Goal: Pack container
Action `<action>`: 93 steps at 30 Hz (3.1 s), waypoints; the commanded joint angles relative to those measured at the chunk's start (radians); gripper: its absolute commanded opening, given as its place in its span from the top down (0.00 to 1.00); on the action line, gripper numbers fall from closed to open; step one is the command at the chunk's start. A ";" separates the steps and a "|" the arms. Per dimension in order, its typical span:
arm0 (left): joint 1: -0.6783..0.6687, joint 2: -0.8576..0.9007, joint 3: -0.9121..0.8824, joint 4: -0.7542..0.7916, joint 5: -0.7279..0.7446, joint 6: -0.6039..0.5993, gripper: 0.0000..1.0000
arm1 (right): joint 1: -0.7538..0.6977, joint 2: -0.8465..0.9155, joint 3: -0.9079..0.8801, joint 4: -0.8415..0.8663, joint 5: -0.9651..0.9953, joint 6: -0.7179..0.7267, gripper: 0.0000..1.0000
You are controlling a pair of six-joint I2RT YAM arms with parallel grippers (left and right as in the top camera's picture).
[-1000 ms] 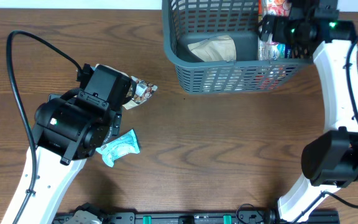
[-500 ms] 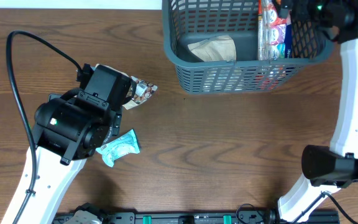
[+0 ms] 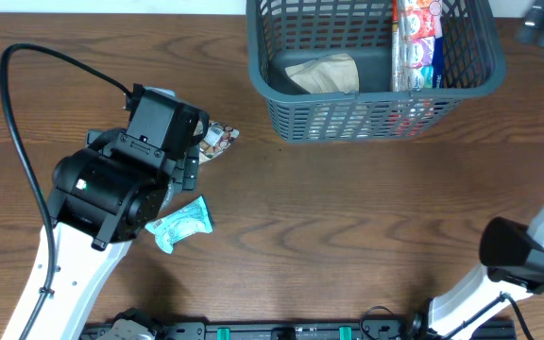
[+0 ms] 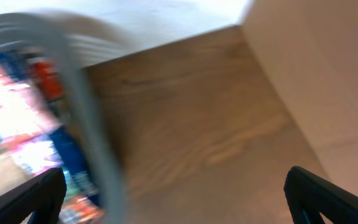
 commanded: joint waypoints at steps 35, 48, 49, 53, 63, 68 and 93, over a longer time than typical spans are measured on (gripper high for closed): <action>0.326 0.115 0.007 0.205 0.061 -0.799 0.01 | -0.405 -0.004 -0.296 -0.052 -0.026 0.122 0.01; 0.372 0.194 0.007 0.166 0.062 -0.761 0.01 | -0.405 -0.005 -0.360 -0.032 -0.042 0.148 0.01; 0.377 0.206 0.007 0.163 0.062 -0.761 0.01 | -0.405 -0.004 -0.360 -0.032 -0.042 0.153 0.01; 0.391 0.254 0.007 0.159 0.061 -0.564 0.01 | -0.405 -0.004 -0.360 -0.032 -0.058 0.152 0.01; 0.399 0.391 0.007 0.166 0.163 -0.328 0.01 | -0.405 -0.005 -0.360 -0.032 -0.088 0.152 0.01; 0.399 0.435 0.007 0.194 0.344 -0.730 0.01 | -0.404 -0.005 -0.360 -0.033 -0.110 0.152 0.01; 0.399 0.662 0.007 0.332 0.491 -1.194 0.01 | -0.407 -0.004 -0.366 -0.029 -0.029 0.198 0.01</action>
